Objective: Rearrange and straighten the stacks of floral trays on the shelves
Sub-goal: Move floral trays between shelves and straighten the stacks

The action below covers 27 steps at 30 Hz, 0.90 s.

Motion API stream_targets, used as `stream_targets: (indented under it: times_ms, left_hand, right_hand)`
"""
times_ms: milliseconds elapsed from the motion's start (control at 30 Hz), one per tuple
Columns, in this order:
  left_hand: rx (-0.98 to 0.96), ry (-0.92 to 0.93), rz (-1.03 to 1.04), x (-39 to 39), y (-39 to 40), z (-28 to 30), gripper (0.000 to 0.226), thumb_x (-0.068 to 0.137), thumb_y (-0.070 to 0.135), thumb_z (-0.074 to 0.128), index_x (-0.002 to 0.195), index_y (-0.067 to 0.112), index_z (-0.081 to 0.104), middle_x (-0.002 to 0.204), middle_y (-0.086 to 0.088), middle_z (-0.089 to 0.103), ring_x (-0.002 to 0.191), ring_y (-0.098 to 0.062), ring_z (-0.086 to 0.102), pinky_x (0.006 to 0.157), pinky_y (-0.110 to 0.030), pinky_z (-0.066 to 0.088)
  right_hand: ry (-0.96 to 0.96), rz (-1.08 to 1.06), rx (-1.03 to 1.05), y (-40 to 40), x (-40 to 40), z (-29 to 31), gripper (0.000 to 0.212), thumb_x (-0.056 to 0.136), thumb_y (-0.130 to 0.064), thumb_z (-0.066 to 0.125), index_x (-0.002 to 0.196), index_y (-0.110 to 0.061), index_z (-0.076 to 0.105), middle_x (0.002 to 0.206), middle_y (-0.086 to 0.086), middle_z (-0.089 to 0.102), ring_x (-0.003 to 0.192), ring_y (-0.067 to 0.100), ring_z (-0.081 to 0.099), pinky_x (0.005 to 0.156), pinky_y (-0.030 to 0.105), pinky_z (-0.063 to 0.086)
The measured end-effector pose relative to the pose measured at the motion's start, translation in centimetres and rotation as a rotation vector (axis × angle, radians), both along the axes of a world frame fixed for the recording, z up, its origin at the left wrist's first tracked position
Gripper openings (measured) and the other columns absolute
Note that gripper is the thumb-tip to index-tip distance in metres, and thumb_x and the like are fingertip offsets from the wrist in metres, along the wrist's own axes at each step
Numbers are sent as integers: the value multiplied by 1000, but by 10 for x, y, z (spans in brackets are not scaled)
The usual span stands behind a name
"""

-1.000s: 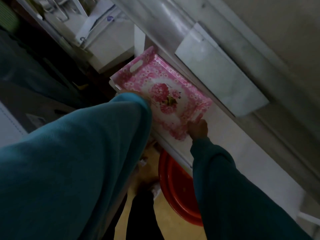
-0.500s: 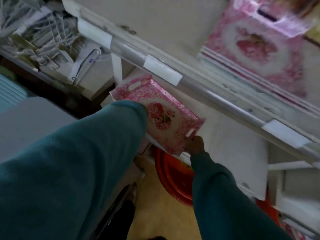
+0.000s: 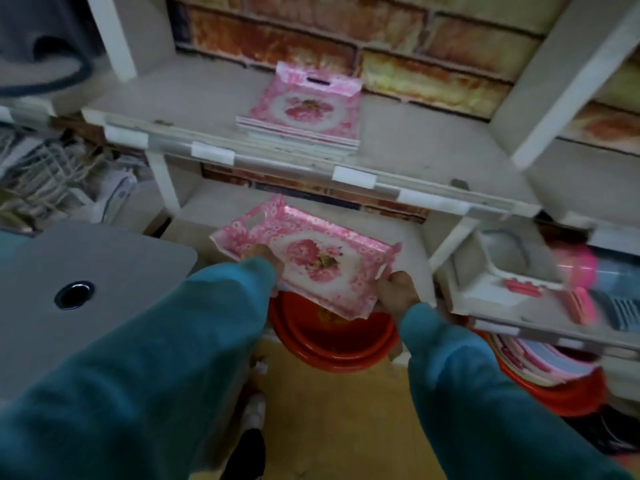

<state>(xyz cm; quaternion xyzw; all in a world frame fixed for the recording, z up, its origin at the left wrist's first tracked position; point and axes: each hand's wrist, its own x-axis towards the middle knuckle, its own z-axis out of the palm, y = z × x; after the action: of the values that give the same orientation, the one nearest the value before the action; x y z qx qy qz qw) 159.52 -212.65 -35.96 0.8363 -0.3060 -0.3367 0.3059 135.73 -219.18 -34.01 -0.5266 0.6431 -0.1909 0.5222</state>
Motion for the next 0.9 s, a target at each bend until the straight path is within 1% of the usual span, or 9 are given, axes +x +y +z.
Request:
stream_targets:
  times_ms: [100, 267, 400, 500, 567, 667, 733, 833, 900]
  left_hand:
    - [65, 238, 63, -22, 38, 17, 20, 88, 0, 52, 107, -2, 59, 81, -19, 62, 56, -25, 57, 41, -28, 50]
    - [-101, 282, 189, -32, 90, 54, 17, 81, 5, 58, 98, 7, 57, 76, -13, 61, 56, -22, 58, 47, -31, 54]
    - [-285, 200, 240, -33, 113, 79, 36, 77, 24, 56, 110, 16, 48, 98, -16, 64, 70, -31, 68, 48, -38, 58]
    - [-402, -52, 250, -27, 124, 107, 33, 74, 26, 58, 103, 15, 47, 100, -13, 65, 76, -32, 69, 56, -36, 60]
    - [-565, -75, 293, -20, 123, 131, 25, 80, 19, 60, 101, 16, 45, 102, -11, 64, 70, -23, 68, 50, -25, 57]
    - [-827, 87, 344, -4, 107, 182, 20, 88, 9, 55, 106, 14, 47, 108, -13, 62, 81, -29, 69, 51, -40, 61]
    - [-894, 60, 373, 16, 88, 218, 20, 89, 11, 55, 108, 8, 51, 105, -13, 63, 87, -33, 68, 57, -43, 62]
    - [-943, 159, 335, 51, 51, 266, 23, 87, 4, 53, 110, 1, 55, 107, -20, 66, 87, -38, 70, 65, -53, 61]
    - [-982, 226, 266, 74, 27, 286, 14, 87, -2, 49, 97, 3, 58, 93, -17, 70, 76, -35, 73, 57, -44, 61]
  right_hand:
    - [-119, 46, -17, 36, -26, 31, 25, 80, 0, 57, 103, 10, 60, 98, 29, 69, 77, 40, 71, 64, 45, 61]
    - [-218, 128, -71, 73, -45, 67, 20, 85, 3, 56, 103, 6, 63, 85, 20, 71, 71, 32, 72, 58, 37, 61]
    - [-292, 176, -134, 88, -50, 99, 15, 86, -2, 60, 99, -1, 67, 79, 12, 76, 69, 27, 75, 57, 32, 60]
    - [-340, 231, -235, 94, -46, 130, 12, 89, -7, 61, 97, -7, 70, 87, 11, 76, 69, 20, 75, 55, 27, 59]
    - [-394, 258, -257, 95, -37, 155, 12, 91, -8, 60, 97, -7, 70, 87, 9, 75, 67, 17, 74, 54, 26, 58]
    - [-520, 287, -266, 90, -19, 194, 12, 90, -6, 61, 94, 1, 69, 79, 10, 75, 65, 20, 73, 54, 27, 59]
    - [-612, 282, -259, 83, -7, 215, 22, 90, -14, 64, 93, 8, 66, 74, 17, 72, 62, 24, 70, 58, 32, 62]
    - [-657, 230, -341, 53, 8, 241, 37, 88, -35, 65, 89, 2, 65, 66, 14, 67, 56, 23, 65, 57, 35, 61]
    - [-624, 95, -464, 16, 13, 249, 41, 92, -40, 58, 88, 0, 65, 64, 13, 63, 52, 22, 61, 50, 32, 55]
